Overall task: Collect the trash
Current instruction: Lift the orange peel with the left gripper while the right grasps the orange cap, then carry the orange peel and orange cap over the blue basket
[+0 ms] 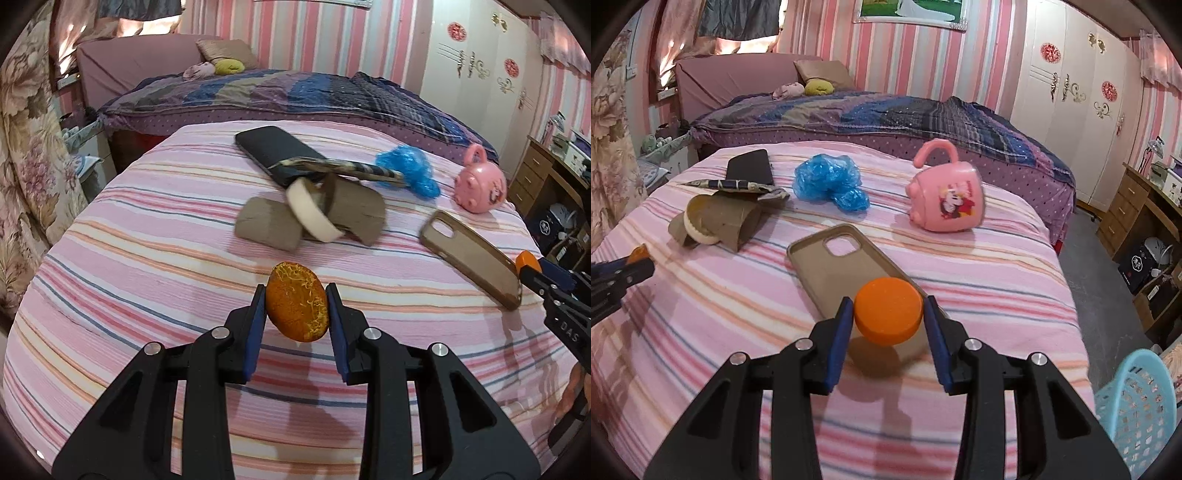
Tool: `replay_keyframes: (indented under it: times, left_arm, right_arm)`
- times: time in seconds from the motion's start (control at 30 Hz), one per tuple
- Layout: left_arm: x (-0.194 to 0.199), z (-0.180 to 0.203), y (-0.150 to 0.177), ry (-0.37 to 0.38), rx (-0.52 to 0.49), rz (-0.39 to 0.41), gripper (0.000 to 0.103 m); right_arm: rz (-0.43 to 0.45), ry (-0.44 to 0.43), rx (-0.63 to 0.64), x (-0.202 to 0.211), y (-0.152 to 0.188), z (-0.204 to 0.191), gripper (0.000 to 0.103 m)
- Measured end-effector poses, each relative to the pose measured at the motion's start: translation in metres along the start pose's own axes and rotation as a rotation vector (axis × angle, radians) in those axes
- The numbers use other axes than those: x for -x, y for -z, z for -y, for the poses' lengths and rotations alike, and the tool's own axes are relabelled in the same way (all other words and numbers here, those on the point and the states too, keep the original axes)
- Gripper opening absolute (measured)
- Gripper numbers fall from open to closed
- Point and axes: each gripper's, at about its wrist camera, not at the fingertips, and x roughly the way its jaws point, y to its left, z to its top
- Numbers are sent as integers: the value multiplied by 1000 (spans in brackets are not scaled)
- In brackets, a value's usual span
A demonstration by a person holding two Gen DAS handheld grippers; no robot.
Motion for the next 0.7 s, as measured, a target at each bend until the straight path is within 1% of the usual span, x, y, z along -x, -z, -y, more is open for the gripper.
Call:
replay_keyframes:
  times: [0.1,0.17,0.23,0.3,0.43,0.47,0.57,0.7]
  left_arm:
    - [3,10,5,14,-15,3,31]
    - [3,18,12,36,-19,-10,31]
    - [5,27,18,36,-40,-18,31]
    - [8,35,24,30,-66,-13,31]
    - [17,51,31,41,-94,9,31]
    - [19,56,33,46,-101,11,31]
    - [23,67,37,57,-116,17,31]
    - [30,84,40,71,-138,32,31]
  right_arm:
    - [9,7,-4,13,5,10,40]
    - [15,16,-4,21,8,18,40]
    - [20,24,-6,28,11,26,40]
    - [29,36,-14,37,16,38,40]
    - [49,55,-40,55,23,61,40]
    - [56,66,-51,63,28,72,40]
    - [60,84,-60,73,35,87,40]
    - [61,125,-81,91,49,118,40]
